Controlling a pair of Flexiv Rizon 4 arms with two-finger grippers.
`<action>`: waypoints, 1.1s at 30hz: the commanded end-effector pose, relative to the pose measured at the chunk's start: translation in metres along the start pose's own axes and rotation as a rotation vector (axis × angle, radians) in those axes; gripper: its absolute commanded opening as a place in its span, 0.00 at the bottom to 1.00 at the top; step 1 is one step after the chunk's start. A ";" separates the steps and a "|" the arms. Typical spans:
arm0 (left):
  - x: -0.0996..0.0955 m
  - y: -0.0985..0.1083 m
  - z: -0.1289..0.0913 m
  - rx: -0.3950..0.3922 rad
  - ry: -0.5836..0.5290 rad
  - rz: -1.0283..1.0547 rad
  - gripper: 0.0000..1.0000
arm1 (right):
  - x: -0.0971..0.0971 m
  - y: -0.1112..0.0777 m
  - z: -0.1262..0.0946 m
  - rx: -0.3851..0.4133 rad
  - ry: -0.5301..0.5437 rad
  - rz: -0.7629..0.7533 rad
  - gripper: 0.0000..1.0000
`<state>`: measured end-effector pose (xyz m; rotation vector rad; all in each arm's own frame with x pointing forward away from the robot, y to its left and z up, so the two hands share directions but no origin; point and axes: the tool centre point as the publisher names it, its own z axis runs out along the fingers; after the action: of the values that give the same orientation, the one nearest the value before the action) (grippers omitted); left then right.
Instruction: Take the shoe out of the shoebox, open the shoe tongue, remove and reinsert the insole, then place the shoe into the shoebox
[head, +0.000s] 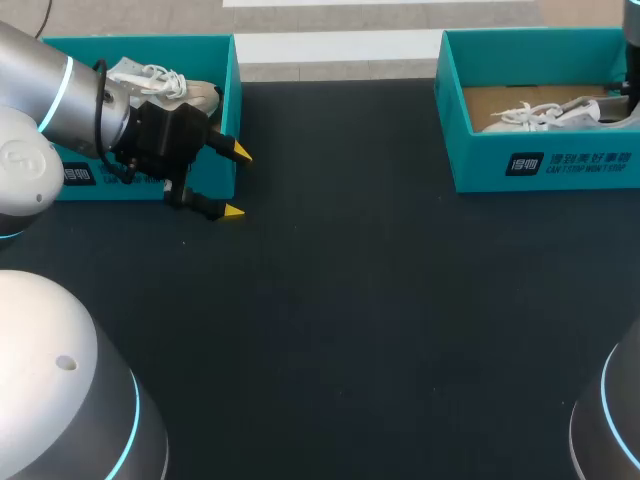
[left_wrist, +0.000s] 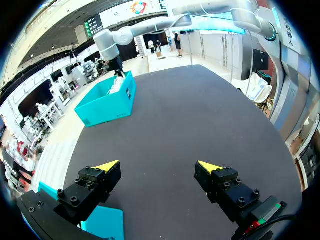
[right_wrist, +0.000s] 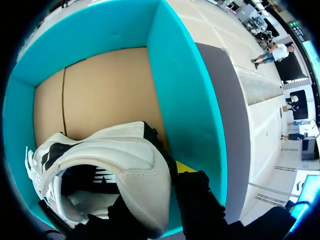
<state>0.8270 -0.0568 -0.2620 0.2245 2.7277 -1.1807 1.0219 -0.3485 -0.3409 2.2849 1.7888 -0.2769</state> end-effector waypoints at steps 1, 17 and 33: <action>0.000 0.000 0.000 -0.002 0.000 0.001 1.00 | 0.002 -0.001 0.006 -0.001 0.000 -0.001 0.00; 0.000 0.000 0.000 -0.002 0.000 0.001 1.00 | 0.011 -0.003 0.031 0.002 0.022 0.021 0.00; 0.000 0.000 0.000 -0.002 0.000 0.001 1.00 | 0.007 -0.007 0.014 -0.016 0.026 0.020 0.66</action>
<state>0.8270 -0.0568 -0.2620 0.2245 2.7276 -1.1806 1.0217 -0.3451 -0.3651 2.3087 1.7750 -0.2382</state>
